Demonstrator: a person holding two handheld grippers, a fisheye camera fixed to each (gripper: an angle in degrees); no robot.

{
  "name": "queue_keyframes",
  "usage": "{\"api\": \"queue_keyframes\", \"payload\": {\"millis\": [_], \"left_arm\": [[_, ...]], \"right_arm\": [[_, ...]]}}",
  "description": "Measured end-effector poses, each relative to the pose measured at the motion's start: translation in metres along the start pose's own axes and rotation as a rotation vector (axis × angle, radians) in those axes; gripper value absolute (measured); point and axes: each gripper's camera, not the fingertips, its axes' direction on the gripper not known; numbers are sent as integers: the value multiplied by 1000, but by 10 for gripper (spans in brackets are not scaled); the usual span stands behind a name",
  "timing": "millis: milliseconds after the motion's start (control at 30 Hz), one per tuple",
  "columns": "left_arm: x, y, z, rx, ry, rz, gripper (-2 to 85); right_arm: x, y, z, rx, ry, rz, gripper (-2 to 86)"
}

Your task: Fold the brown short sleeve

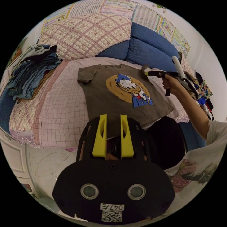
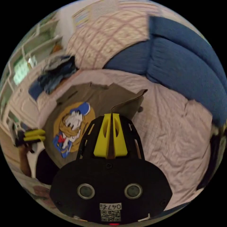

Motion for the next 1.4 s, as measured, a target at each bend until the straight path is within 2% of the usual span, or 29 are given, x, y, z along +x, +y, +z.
{"api": "queue_keyframes", "payload": {"millis": [67,133,333,400,567,967,1100,1267,1400], "left_arm": [[-2,7,-2,0,5,-3,82],[-3,11,-4,-1,10,-6,81],[-2,22,-9,0,1,-13,83],[-3,26,-13,8,-13,-22,85],[-11,39,-26,24,-43,-67,87],[-1,47,-44,5,-81,-64,86],[-3,46,-50,2,-70,-72,83],[-4,46,-64,15,-55,-87,79],[0,45,-81,28,-60,-85,80]], "right_arm": [[-35,-8,12,-67,140,-144,-4],[-49,-11,15,-79,184,-190,-1],[-51,-22,6,-95,140,-179,11],[-43,-20,-6,-66,110,-143,15],[7,-13,-29,30,109,104,13],[42,-91,30,-63,32,172,42],[49,-86,35,-84,89,205,7],[81,-63,32,-111,71,331,-2],[83,-48,12,-63,-23,313,3]]}}
